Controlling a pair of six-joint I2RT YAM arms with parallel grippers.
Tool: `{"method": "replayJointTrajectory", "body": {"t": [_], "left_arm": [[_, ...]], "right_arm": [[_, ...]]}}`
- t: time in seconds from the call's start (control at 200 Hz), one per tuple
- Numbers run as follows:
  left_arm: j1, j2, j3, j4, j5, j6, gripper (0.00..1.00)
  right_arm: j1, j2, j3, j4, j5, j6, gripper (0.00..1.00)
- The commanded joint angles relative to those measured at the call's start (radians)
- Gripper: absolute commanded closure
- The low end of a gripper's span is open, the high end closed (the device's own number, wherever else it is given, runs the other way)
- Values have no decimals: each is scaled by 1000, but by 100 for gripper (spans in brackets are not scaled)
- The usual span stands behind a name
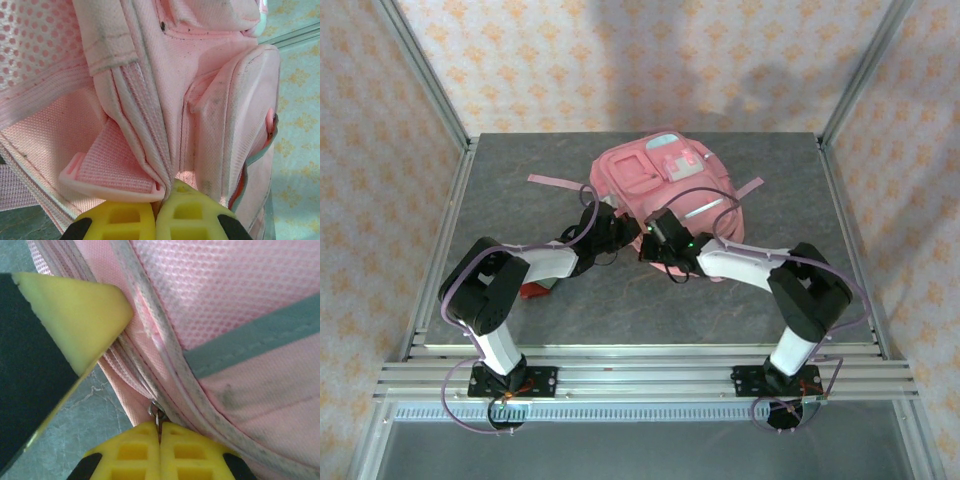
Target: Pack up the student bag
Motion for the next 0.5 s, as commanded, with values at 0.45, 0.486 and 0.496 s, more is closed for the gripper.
{"method": "replayJointTrajectory", "body": {"t": [0.45,0.486,0.496], "left_arm": [[70,-109,-20,-23,8,82,100],[69,-108,-21,-22,12,76,100],[69,-108,-21,-22,12,75,100]], "right_arm": [[-124,-260,-227,-234,179,-89,100],[-123,-286,-230,-213,132,-91,100],[-123,-294,-232,-206,121,-90,100]]}}
